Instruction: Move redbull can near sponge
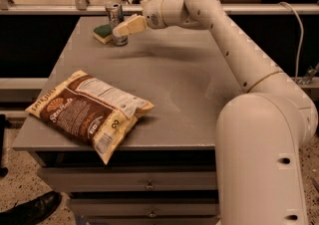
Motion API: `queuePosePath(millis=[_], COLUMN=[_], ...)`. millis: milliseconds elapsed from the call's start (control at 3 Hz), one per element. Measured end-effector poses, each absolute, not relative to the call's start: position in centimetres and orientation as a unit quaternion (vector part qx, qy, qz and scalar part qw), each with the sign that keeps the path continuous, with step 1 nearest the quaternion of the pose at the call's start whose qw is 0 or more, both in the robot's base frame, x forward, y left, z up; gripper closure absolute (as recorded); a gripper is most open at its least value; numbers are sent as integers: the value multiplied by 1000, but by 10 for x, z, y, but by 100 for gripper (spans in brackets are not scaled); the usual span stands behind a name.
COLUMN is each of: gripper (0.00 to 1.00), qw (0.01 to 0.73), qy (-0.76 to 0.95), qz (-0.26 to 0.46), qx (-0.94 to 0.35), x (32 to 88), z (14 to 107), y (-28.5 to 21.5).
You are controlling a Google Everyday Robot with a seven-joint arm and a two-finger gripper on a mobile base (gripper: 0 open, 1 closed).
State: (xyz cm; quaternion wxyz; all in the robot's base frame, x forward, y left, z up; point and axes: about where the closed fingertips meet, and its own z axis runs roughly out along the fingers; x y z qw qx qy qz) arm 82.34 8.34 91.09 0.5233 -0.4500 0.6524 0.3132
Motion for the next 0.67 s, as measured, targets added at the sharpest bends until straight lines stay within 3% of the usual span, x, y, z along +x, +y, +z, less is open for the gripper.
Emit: queuePosePath(millis=[333, 667], gripper=[0, 0], qw=[538, 583], qy=[658, 678], qz=[276, 215], qx=[-449, -392], x=[814, 800], z=[928, 963], y=[4, -116])
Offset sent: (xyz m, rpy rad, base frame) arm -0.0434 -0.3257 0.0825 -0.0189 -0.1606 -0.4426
